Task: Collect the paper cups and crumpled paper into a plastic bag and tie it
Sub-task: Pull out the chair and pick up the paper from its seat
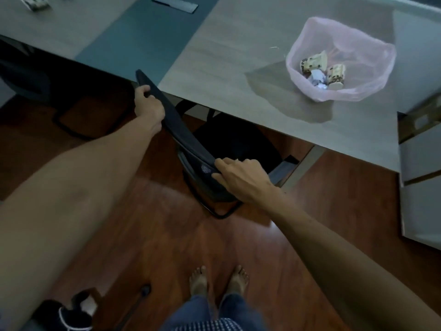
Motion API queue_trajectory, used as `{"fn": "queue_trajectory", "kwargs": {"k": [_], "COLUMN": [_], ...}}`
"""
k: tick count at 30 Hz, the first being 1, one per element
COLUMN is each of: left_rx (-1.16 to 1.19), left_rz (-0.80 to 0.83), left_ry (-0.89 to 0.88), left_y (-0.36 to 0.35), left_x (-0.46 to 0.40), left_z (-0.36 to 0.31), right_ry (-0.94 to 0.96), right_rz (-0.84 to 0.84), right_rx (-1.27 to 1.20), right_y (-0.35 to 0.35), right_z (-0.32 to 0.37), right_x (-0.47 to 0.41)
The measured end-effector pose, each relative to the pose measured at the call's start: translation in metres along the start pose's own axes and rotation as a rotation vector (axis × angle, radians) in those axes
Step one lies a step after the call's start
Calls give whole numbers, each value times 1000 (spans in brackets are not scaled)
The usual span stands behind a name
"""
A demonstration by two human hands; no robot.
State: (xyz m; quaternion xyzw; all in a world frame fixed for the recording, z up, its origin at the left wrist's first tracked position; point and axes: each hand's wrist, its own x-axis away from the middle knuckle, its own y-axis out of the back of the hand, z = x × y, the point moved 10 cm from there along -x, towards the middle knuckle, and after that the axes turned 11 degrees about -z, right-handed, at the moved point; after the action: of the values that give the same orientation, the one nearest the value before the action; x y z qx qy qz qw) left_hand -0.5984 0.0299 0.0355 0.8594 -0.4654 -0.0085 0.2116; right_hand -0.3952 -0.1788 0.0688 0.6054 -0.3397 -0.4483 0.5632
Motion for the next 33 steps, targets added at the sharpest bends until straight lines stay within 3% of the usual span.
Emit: {"fn": "queue_trajectory", "kwargs": {"k": [4,8,11,17,21,23,25,33], "left_rx": [-12,-70,-107,-262,-660,-650,-601,-623], "left_rz": [6,6,4,-9,-91,40,181,578], "left_ry": [-42,-123,-153,-259,-669,-842,-904,-655], "left_y": [13,26,33,33,27,5,-18,-114], "left_x": [-34,-64,-81,-88,-53,-25,1,48], "left_z": [0,-4,-6,-12,-46,-54,-52,32], "right_ry": [42,-2,-55,-80,-226,-398,-530,-774], "right_rz": [-45,-69,-7,-41,31,24,22,192], "right_rx": [-14,-178,-269,-397,-654,-737,-711,-638], "right_y": [-15,-20,-28,-33,-41,-54,-72,-150], "right_z": [48,81,96,99,65,30,-5,-98], "right_x": [-28,-55,-69,-72,-64,-53,-38,12]}}
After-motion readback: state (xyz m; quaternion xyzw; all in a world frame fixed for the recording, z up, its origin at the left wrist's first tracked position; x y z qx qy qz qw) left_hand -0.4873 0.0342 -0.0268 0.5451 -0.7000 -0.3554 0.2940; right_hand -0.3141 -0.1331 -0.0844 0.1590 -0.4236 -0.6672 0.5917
